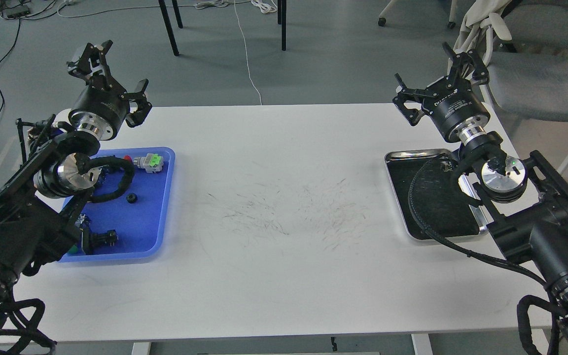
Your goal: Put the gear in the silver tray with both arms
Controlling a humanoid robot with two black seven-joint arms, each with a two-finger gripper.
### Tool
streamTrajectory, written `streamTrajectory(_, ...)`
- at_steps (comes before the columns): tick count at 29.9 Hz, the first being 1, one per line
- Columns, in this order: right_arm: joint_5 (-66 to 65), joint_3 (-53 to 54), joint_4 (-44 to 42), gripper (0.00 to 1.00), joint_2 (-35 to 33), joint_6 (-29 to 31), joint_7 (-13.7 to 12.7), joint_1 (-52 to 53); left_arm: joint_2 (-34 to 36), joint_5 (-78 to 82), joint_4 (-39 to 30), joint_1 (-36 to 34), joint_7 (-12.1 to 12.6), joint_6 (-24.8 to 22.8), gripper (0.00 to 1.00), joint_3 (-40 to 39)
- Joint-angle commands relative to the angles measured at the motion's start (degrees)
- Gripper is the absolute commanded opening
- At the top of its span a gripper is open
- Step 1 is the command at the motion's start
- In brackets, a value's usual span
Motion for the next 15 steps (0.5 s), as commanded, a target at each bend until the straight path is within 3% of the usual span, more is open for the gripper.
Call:
streamTrajectory(1,0.00,0.08,-0.18,1.00,0.19,0.00,0.00,0.00,0.20,0.11,0.00,0.08,0.00,-0.07,0.98,0.04)
streamTrajectory(12,0.00,-0.71,-0.27,1.00,1.07,-0.09,0.00,0.17,-0.15,-0.24,0.53,0.35,-0.26,-0.50,0.98,0.74)
streamTrajectory(15,0.00,-0.80,-0.27,1.00,1.07,-0.09,0.00,0.35,-0.06,-0.33,0.79,0.43,-1.83,-0.50,0.98,0.39)
